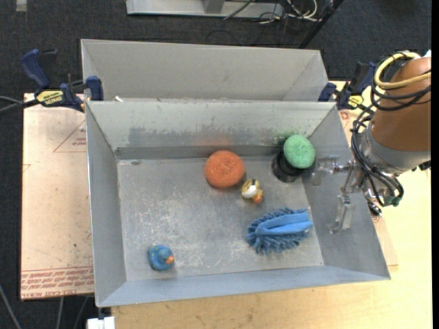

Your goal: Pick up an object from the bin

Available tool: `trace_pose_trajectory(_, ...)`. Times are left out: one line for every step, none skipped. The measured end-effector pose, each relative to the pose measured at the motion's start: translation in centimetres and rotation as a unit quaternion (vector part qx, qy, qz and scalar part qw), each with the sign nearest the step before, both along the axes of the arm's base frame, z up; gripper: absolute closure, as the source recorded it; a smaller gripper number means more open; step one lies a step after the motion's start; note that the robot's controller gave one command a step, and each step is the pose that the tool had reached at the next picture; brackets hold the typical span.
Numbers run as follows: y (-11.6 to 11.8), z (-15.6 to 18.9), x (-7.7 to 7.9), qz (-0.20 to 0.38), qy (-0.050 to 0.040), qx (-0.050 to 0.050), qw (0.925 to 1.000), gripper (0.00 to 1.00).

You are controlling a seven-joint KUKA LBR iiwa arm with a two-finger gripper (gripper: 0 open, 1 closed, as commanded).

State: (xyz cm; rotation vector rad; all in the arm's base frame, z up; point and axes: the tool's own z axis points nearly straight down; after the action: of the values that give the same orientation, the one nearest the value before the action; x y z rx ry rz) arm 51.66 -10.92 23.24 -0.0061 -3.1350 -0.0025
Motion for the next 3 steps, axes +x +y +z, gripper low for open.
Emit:
trace_pose_trajectory(0.0, 0.4, 0.1, 0.001, -0.0039, -0.001, 1.0, 0.0)
trace_pose_trajectory(2.2, -2.7, -0.4, 0.035, -0.0057, -0.001, 0.9994, 0.0)
trace_pose_trajectory(4.1, -8.5, -0.7, 0.036, -0.0063, -0.001, 0.9993, 0.0)
